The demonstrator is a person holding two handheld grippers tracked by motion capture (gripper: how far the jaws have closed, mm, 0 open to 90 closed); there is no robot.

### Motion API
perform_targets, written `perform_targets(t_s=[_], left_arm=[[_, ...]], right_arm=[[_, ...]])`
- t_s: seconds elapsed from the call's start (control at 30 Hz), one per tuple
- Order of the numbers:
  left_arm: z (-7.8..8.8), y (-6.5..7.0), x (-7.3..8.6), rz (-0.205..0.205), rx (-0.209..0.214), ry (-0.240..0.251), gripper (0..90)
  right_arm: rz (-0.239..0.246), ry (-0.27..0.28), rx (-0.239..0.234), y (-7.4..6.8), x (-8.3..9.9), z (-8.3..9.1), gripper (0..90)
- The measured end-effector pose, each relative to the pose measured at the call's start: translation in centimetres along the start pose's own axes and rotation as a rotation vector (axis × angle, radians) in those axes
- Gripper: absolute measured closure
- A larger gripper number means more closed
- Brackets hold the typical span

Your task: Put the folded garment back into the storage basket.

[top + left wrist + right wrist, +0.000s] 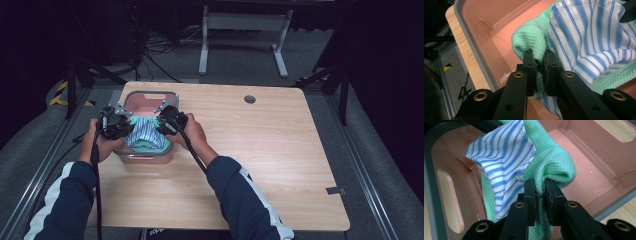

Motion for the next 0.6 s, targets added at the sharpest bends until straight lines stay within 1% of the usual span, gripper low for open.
perform_targets(t_s=[0.07,0.13,0.17,0.2,0.23,0.27,0.33,0.4,0.43,0.47,0.5,0.6], left_arm=[[-0.04,-0.13,-0.03,0.006,-0.001,0.009,81.9],[-0.15,-0.22,0.02,0.01,0.007,0.003,81.9],[-0.26,-0.23,0.11,0.009,0.009,-0.007,81.7],[-0.36,-0.39,0.19,0.0,-0.007,-0.015,81.1],[-0.39,-0.45,0.21,0.01,-0.01,-0.013,79.3],[-0.41,-0.56,0.22,0.025,-0.008,-0.002,77.2],[-0.43,-0.61,0.34,0.037,0.007,0.0,77.3],[-0.51,-0.46,0.44,0.039,0.027,-0.006,70.7],[-0.53,-0.45,0.4,0.036,0.02,-0.008,66.8],[-0.46,-0.4,0.29,0.033,0.021,-0.004,65.2],[-0.43,-0.32,0.1,0.033,0.018,0.01,64.0],[-0.34,0.07,-0.16,0.03,0.016,0.022,57.1]], right_arm=[[-0.001,-0.002,0.009,0.06,0.04,-0.16,80.1],[0.0,-0.003,0.006,0.05,0.08,-0.38,79.8],[0.001,-0.006,0.006,0.05,0.12,-0.47,78.8],[-0.001,-0.007,0.01,0.09,0.16,-0.59,76.5],[-0.005,-0.008,0.018,0.16,0.21,-0.72,73.1],[-0.007,-0.011,0.024,0.21,0.25,-0.79,72.2],[-0.008,-0.011,0.016,0.17,0.31,-0.96,70.9],[-0.001,-0.018,0.022,0.16,0.33,-1.0,67.4],[0.0,-0.019,0.022,0.13,0.3,-0.98,66.8],[0.006,-0.014,0.022,0.09,0.22,-0.93,65.8],[0.009,-0.011,0.023,0.09,0.16,-0.86,65.2],[0.011,-0.009,0.024,0.13,0.1,-0.66,63.2]])
Point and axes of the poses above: each handheld gripper's, and its own axes: z roughly backward along the jaws, x roughly out of its underside, y roughly to its right, the point moved 6 cm from there along -z, roughly forward along the jaws, and after that the axes turned 10 degrees about y, right-handed, at the moved point
